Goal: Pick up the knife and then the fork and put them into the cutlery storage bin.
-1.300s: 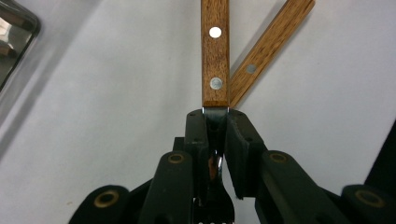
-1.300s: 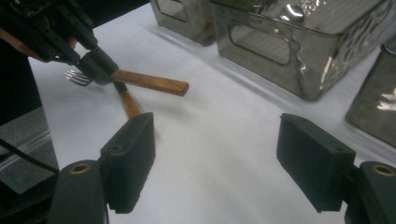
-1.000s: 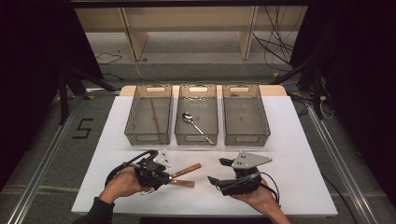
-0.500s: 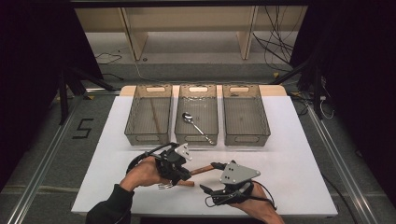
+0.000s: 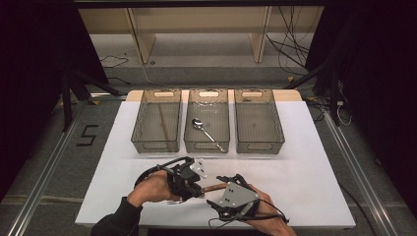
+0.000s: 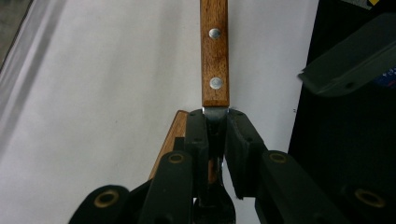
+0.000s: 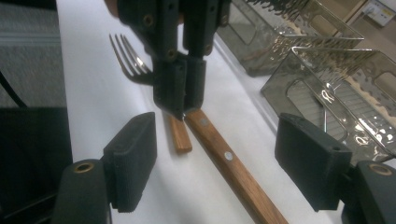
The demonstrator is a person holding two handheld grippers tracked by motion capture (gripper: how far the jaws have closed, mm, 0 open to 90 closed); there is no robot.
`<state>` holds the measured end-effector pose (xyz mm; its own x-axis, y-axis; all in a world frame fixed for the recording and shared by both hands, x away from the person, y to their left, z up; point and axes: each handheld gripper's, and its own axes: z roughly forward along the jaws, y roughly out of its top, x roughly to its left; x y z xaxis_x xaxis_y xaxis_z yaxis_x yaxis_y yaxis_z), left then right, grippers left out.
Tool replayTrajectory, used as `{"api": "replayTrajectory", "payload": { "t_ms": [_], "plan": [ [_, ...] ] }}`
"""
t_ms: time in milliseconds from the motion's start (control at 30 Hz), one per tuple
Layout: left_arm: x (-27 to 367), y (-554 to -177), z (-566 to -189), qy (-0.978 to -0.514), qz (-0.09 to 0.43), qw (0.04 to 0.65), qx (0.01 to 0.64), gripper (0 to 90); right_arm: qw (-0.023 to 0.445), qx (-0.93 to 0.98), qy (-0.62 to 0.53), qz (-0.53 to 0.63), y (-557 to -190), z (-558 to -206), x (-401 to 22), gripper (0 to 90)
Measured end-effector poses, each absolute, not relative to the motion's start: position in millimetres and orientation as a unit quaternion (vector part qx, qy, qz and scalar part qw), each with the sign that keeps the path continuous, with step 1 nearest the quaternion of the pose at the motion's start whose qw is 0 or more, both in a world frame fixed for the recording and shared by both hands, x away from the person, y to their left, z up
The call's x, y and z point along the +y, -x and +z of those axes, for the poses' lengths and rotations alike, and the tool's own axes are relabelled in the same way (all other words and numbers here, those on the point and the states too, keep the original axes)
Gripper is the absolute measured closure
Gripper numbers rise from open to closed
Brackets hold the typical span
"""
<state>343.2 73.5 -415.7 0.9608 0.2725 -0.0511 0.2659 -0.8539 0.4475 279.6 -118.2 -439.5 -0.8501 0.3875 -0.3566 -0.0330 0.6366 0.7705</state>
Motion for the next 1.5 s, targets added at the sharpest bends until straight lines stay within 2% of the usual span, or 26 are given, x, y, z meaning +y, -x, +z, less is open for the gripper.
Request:
{"api": "replayTrajectory", "payload": {
  "t_ms": [667, 1233, 1500],
  "plan": [
    [67.6, -336.4, -415.3, -0.967, -0.008, 0.223, 0.125, 79.3, 0.371, 0.875, -0.020, 0.311, -265.2, -465.3, -98.2, 53.7],
    [67.1, -336.4, -414.0, -0.964, -0.017, 0.230, 0.135, 79.3, 0.440, 0.858, 0.054, 0.259, -257.3, -476.6, -91.9, 76.3],
    [68.1, -338.3, -413.4, -0.961, -0.021, 0.234, 0.143, 77.9, 0.467, 0.849, 0.072, 0.237, -253.3, -479.3, -89.6, 78.6]
  ]
}}
